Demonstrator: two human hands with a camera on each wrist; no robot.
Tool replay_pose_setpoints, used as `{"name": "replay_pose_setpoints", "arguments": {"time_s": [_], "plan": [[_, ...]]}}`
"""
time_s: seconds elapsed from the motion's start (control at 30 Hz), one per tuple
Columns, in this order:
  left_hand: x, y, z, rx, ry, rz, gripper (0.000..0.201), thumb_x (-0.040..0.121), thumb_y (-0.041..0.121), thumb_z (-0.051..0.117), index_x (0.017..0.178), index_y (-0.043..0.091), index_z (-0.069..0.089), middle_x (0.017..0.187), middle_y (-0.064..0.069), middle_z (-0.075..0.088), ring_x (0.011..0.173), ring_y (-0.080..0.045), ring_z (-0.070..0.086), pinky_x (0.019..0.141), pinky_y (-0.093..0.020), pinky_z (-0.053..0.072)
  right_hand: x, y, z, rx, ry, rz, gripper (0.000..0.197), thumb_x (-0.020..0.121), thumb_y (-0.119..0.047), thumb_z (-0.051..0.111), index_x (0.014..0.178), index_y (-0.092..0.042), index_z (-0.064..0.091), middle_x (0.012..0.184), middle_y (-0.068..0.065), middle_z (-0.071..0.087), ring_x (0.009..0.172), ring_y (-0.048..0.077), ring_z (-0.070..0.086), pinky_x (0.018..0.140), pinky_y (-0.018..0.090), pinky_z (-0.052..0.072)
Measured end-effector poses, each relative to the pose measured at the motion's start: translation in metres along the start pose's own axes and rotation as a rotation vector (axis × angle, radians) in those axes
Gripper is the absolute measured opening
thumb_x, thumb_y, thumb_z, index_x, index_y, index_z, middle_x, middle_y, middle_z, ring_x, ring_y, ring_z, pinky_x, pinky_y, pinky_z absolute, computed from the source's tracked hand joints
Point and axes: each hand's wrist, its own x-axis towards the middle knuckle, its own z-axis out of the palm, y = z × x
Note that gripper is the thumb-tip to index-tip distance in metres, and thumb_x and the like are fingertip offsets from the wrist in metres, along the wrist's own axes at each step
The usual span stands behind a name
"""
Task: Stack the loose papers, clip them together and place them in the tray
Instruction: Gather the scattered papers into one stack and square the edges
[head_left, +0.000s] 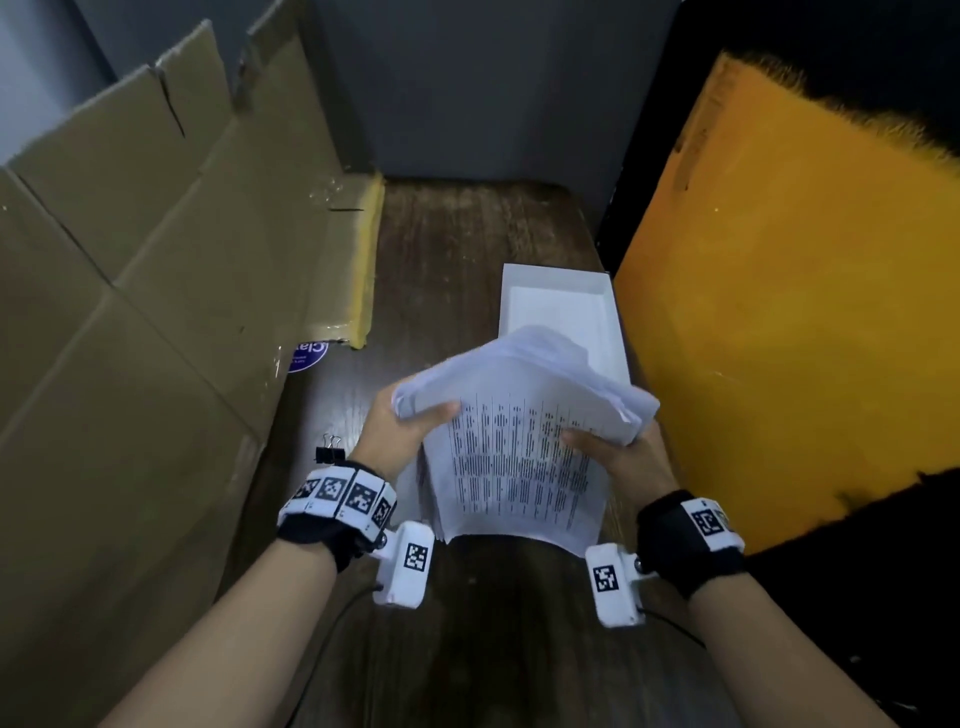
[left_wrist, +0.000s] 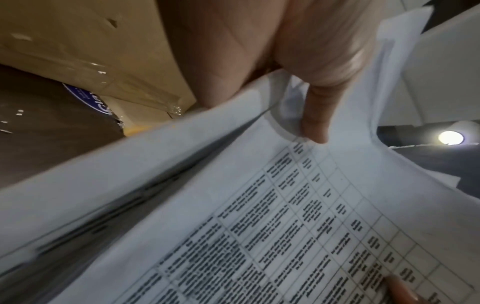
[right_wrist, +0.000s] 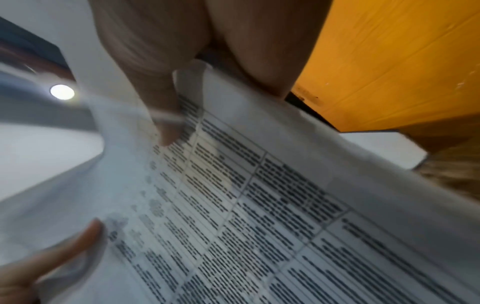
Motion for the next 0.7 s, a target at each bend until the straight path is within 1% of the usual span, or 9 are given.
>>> {"name": "replay_pose_setpoints", "arguments": {"time_s": [0.07, 0.17, 0.23, 0.3, 0.4, 0.47, 0.53, 0.63, 0.7], "plan": [[0.005, 0.011, -0.001, -0.041, 0.001, 0.024, 0.031, 0.073, 0.007, 0.075, 0.095, 0.029, 0.071, 0.097, 0.004, 0.074, 0.097, -0.016, 0.068, 0.084, -0.028, 0.054, 0.005, -0.008, -0.003, 0.062, 0.021, 0.013, 0.033, 0.072, -0.002, 0.081, 0.097, -0.021, 0.072, 0.094, 0.004, 0.076, 0.097, 0.027, 0.071, 0.078, 0.041, 0.059], [0.009, 0.017, -0.011, -0.155, -0.074, 0.065, 0.037, 0.066, 0.013, 0.079, 0.1, 0.025, 0.071, 0.104, -0.002, 0.073, 0.1, -0.021, 0.066, 0.089, -0.033, 0.055, 0.01, -0.015, -0.025, 0.156, -0.047, -0.037, 0.044, 0.072, 0.002, 0.08, 0.111, -0.016, 0.07, 0.112, 0.022, 0.069, 0.104, 0.037, 0.067, 0.083, 0.048, 0.057], [0.009, 0.005, -0.014, -0.128, -0.108, 0.025, 0.046, 0.064, 0.014, 0.08, 0.108, 0.021, 0.068, 0.104, 0.001, 0.071, 0.098, -0.018, 0.066, 0.082, -0.027, 0.056, 0.009, -0.004, -0.033, 0.084, -0.095, -0.022, 0.048, 0.069, 0.002, 0.079, 0.114, -0.013, 0.069, 0.109, 0.012, 0.073, 0.1, 0.029, 0.069, 0.076, 0.038, 0.058], [0.004, -0.016, -0.008, -0.077, -0.094, -0.088, 0.049, 0.07, 0.004, 0.075, 0.117, 0.009, 0.061, 0.1, 0.002, 0.069, 0.094, -0.014, 0.065, 0.071, -0.016, 0.055, 0.004, 0.02, -0.028, 0.016, -0.09, 0.08, 0.04, 0.065, -0.006, 0.082, 0.102, -0.015, 0.07, 0.096, 0.002, 0.076, 0.095, 0.027, 0.071, 0.071, 0.032, 0.058], [-0.005, -0.039, 0.007, 0.048, -0.019, -0.135, 0.036, 0.079, -0.008, 0.065, 0.114, -0.002, 0.059, 0.093, -0.003, 0.064, 0.079, -0.008, 0.065, 0.06, -0.009, 0.05, 0.002, 0.048, -0.01, -0.085, -0.029, 0.143, 0.021, 0.073, -0.007, 0.08, 0.089, -0.013, 0.067, 0.088, 0.008, 0.072, 0.084, 0.019, 0.072, 0.064, 0.025, 0.058], [-0.002, -0.04, 0.011, 0.053, 0.07, -0.151, 0.022, 0.079, 0.003, 0.07, 0.098, 0.013, 0.063, 0.086, 0.004, 0.061, 0.072, -0.007, 0.059, 0.064, -0.014, 0.048, 0.004, 0.046, -0.001, -0.094, 0.054, 0.138, 0.014, 0.079, -0.005, 0.076, 0.083, -0.014, 0.065, 0.081, 0.003, 0.069, 0.067, -0.002, 0.069, 0.057, 0.014, 0.053], [0.004, -0.034, 0.012, 0.009, 0.118, -0.148, 0.025, 0.075, 0.012, 0.076, 0.088, 0.03, 0.065, 0.084, 0.003, 0.064, 0.075, -0.015, 0.058, 0.074, -0.028, 0.049, 0.008, 0.037, 0.003, -0.032, 0.142, 0.107, 0.011, 0.081, -0.005, 0.075, 0.082, -0.014, 0.069, 0.081, -0.005, 0.073, 0.069, -0.005, 0.07, 0.061, 0.015, 0.055], [0.005, -0.013, 0.014, -0.031, 0.099, -0.072, 0.032, 0.071, 0.022, 0.08, 0.1, 0.023, 0.066, 0.089, 0.001, 0.073, 0.083, -0.02, 0.067, 0.085, -0.038, 0.054, 0.009, 0.015, 0.006, 0.057, 0.216, 0.056, 0.019, 0.079, -0.007, 0.078, 0.095, -0.014, 0.072, 0.088, -0.01, 0.077, 0.088, 0.008, 0.072, 0.073, 0.028, 0.059], [0.0, -0.006, 0.015, -0.068, 0.097, -0.054, 0.03, 0.072, 0.021, 0.078, 0.1, 0.024, 0.067, 0.093, 0.004, 0.075, 0.091, -0.015, 0.071, 0.085, -0.042, 0.057, 0.005, 0.007, 0.003, 0.028, 0.202, -0.029, 0.023, 0.077, -0.006, 0.078, 0.097, -0.013, 0.069, 0.083, -0.019, 0.076, 0.084, 0.0, 0.071, 0.069, 0.021, 0.059]]}}
